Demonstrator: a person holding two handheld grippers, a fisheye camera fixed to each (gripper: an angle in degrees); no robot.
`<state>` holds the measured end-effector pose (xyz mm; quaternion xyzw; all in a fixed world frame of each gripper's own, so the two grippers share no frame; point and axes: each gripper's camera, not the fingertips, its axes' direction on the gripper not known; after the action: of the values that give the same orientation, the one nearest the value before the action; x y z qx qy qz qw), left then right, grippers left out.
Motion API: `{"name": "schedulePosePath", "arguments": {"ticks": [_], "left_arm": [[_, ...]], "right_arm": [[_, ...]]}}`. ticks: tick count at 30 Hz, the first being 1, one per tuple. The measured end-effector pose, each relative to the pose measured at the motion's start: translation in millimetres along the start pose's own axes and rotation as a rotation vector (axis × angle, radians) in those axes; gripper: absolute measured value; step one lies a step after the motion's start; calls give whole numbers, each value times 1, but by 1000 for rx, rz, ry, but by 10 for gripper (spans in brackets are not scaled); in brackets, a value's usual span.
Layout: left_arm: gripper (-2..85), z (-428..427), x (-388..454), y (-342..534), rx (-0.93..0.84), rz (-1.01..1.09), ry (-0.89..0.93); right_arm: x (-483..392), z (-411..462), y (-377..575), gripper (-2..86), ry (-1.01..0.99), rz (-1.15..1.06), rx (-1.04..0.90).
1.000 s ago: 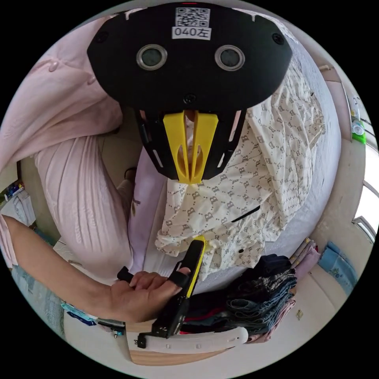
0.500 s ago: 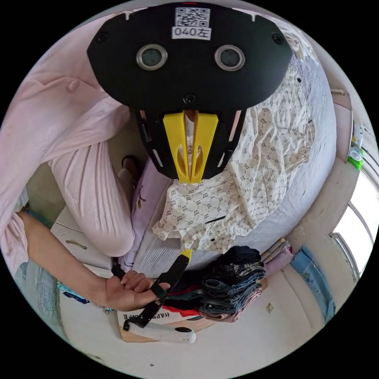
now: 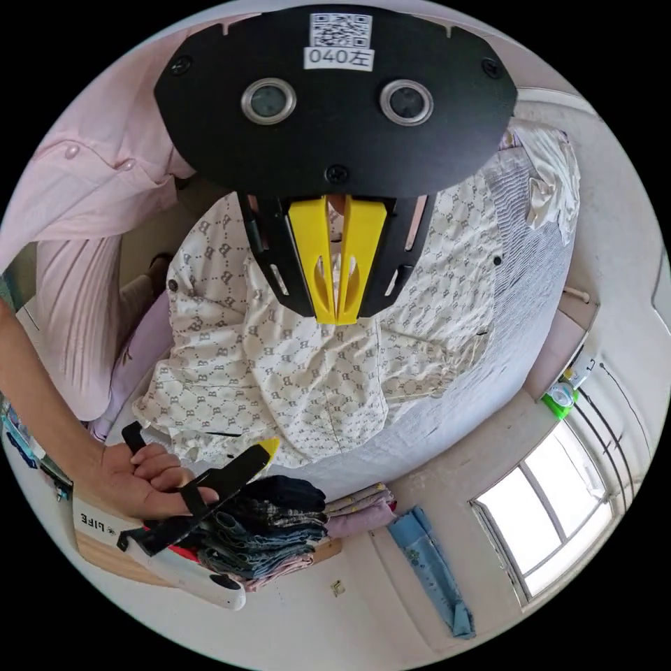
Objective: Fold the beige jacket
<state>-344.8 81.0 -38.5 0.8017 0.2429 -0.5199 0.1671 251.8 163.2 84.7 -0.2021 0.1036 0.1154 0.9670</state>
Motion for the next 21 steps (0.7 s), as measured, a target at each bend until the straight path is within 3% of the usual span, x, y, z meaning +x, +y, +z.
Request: {"name": "schedulePosePath", "arguments": {"ticks": [3,6,9,15,19,21], "left_arm": [[-9,52,22,-10,-200,51,-32],[-9,33,31,-16,-140,39,-67],[-9,-16,16,-8,-47,-35,-99],[-9,-79,-57,38,-94,-358,-183],[-8,-107,-85,58,-100,-506,-175],[-6,-124,-94,62,-115,-544,-207]], "right_arm": [[-2,49,-34,-10,-53,-6,-91],[-8,107,-51,-10,-14,-31,-245],[-11,105,-60,-9,18,-16,-247],[-67,56,-76,-9,10,-164,-105],[-86,132,-75,-9,40,-253,-344],[-88,120,-81,-9,28,-233,-303]]}}
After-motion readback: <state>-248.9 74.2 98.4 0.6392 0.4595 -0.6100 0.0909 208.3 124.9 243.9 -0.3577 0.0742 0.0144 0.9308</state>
